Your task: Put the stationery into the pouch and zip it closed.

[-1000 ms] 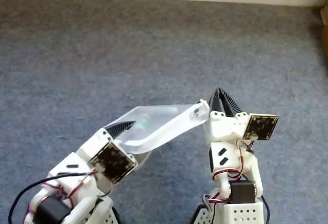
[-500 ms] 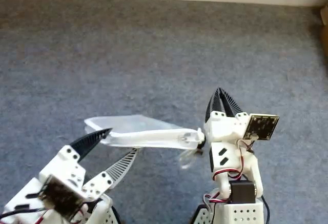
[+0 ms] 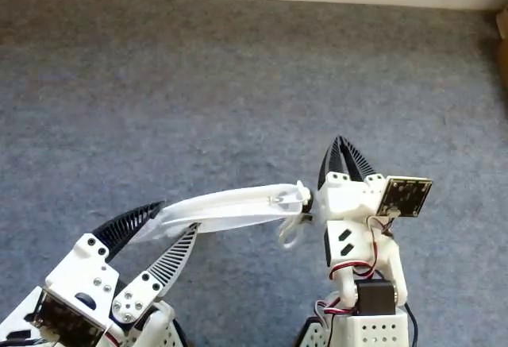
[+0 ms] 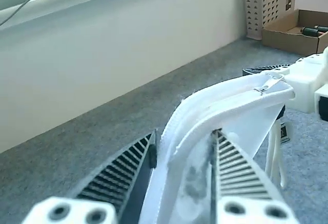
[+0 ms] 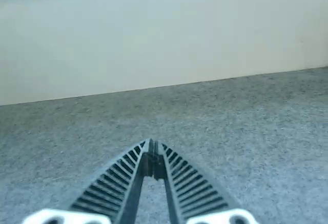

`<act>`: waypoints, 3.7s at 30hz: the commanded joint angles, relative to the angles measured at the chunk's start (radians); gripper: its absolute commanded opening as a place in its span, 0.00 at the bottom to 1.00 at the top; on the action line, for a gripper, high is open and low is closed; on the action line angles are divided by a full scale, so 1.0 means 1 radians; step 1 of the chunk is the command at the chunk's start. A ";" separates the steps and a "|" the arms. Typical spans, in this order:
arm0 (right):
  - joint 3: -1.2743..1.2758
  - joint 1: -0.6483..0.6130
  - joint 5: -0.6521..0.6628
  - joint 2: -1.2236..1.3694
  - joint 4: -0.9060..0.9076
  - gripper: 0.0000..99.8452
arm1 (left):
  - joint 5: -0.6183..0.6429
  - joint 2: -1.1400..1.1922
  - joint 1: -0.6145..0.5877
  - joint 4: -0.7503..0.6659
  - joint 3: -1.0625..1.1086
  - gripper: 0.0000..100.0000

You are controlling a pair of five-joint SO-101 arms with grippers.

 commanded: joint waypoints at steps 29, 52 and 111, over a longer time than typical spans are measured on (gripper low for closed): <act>-0.005 0.005 -0.008 -0.016 -0.030 0.01 | 0.005 -0.010 -0.490 -0.605 0.542 0.17; -0.004 0.005 -0.006 -0.016 -0.024 0.01 | -0.110 -0.010 -0.348 -0.437 0.510 0.08; 0.203 -0.125 0.000 -0.016 0.225 0.01 | -0.109 -0.008 -0.472 -0.374 1.001 0.01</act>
